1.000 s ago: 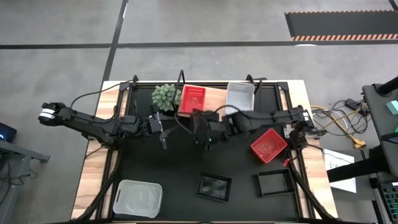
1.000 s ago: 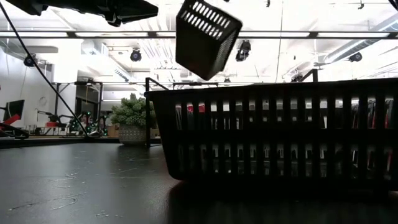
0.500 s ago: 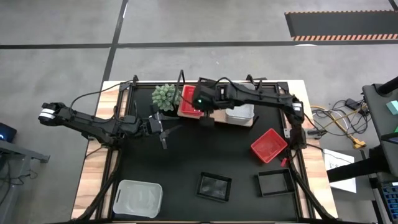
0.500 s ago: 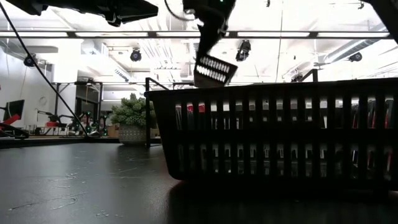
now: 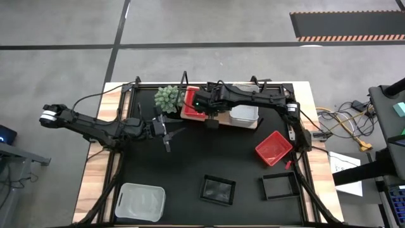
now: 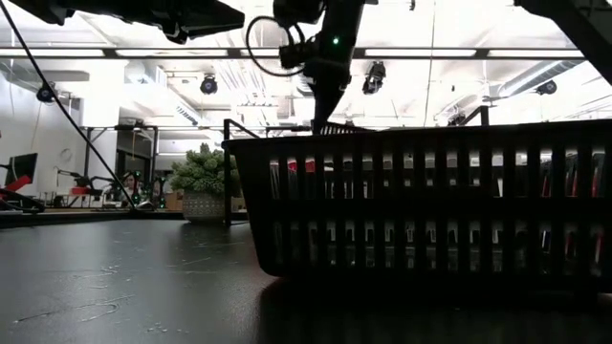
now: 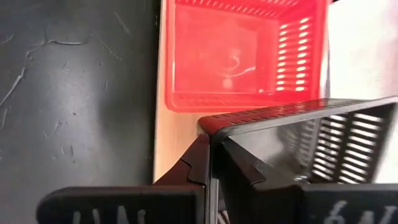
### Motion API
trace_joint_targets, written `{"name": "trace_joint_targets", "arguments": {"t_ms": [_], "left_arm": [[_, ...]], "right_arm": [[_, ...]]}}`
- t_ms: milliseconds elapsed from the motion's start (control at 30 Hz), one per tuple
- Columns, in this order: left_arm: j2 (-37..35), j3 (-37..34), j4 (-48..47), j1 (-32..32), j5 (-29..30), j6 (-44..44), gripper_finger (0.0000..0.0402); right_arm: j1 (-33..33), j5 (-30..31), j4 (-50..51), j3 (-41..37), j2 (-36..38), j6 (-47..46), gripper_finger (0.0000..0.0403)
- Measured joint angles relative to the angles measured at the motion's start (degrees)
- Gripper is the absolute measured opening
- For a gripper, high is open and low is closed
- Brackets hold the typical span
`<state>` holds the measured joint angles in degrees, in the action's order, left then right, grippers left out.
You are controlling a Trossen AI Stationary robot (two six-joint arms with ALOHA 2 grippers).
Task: Stack baskets on shelf by color
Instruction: Put the top black basket on the shelf
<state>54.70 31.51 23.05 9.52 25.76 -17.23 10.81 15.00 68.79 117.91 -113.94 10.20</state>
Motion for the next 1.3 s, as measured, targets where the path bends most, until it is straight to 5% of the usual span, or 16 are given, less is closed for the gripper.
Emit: {"name": "trace_joint_targets", "arguments": {"t_ms": [300,833,1300], "left_arm": [[0.0,0.0,0.02,-0.02,0.0,0.02,0.0121],[0.0,0.0,0.02,0.0,0.0,0.04,0.0121],[0.0,0.0,0.05,-0.01,0.0,0.04,0.0121]], "right_arm": [[0.13,2.11,0.73,-0.07,-1.76,-7.59,0.0017],[0.11,0.92,0.75,-0.07,-4.68,-6.56,0.0022],[-0.05,-1.71,1.36,-0.07,-3.53,-10.33,0.011]]}}
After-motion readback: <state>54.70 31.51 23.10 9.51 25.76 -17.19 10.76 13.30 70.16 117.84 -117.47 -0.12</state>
